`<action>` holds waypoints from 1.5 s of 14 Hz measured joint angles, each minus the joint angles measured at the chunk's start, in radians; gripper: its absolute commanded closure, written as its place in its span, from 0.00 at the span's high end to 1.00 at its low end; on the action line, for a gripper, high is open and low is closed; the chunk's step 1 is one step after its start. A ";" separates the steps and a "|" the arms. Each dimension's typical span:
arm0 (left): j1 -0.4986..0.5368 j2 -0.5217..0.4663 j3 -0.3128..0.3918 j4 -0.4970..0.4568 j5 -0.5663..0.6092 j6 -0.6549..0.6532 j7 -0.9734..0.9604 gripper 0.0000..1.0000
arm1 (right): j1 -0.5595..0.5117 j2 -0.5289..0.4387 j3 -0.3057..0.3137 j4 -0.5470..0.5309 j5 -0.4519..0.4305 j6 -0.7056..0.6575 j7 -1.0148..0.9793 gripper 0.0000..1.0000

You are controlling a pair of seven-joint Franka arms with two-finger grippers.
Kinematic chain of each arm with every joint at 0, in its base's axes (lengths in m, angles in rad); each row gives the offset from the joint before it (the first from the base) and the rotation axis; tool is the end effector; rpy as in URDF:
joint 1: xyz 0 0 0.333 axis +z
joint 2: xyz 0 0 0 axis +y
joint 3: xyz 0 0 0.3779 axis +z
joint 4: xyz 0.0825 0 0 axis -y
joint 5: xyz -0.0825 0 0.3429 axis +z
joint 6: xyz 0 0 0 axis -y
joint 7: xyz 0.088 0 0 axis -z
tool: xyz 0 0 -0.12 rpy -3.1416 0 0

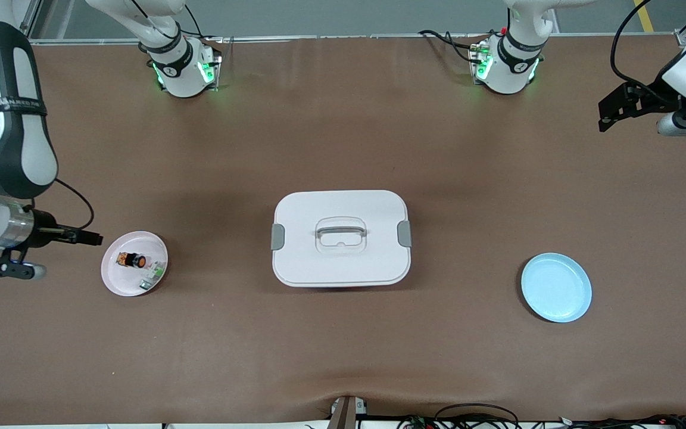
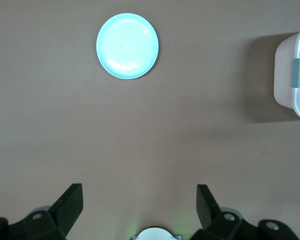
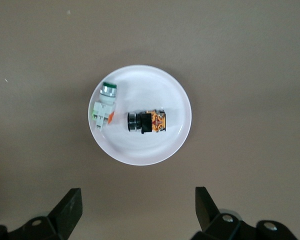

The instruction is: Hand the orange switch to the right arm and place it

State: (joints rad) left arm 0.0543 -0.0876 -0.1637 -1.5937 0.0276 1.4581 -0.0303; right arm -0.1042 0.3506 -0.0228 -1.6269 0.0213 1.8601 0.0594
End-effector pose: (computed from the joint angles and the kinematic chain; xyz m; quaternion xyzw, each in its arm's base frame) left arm 0.4656 -0.0525 0.6966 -0.9988 0.0378 0.0231 0.0225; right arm 0.6236 -0.0757 0.4703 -0.9936 0.0961 0.0584 0.0080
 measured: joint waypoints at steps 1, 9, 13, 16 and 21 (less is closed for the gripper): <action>0.000 0.000 0.000 -0.001 0.000 0.000 0.000 1.00 | 0.000 -0.018 0.000 0.016 -0.003 -0.005 0.007 1.00; 0.000 -0.001 0.000 -0.002 0.000 0.000 0.000 1.00 | 0.009 -0.118 0.001 0.028 -0.003 -0.032 0.011 1.00; 0.001 -0.001 0.000 -0.002 0.000 0.000 0.000 1.00 | 0.020 -0.194 0.002 0.023 -0.003 -0.128 0.012 1.00; 0.001 -0.004 0.000 0.000 0.000 0.000 0.000 1.00 | 0.029 -0.298 0.003 -0.066 -0.003 -0.143 0.013 1.00; 0.000 -0.008 0.000 0.008 0.000 0.004 0.000 1.00 | 0.036 -0.368 0.004 -0.126 -0.003 -0.121 0.013 1.00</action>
State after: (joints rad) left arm 0.0546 -0.0958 -0.1639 -1.5856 0.0275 1.4618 -0.0303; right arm -0.0679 -0.0174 -0.0189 -1.7532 0.0187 1.7387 0.0721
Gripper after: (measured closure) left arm 0.000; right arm 0.000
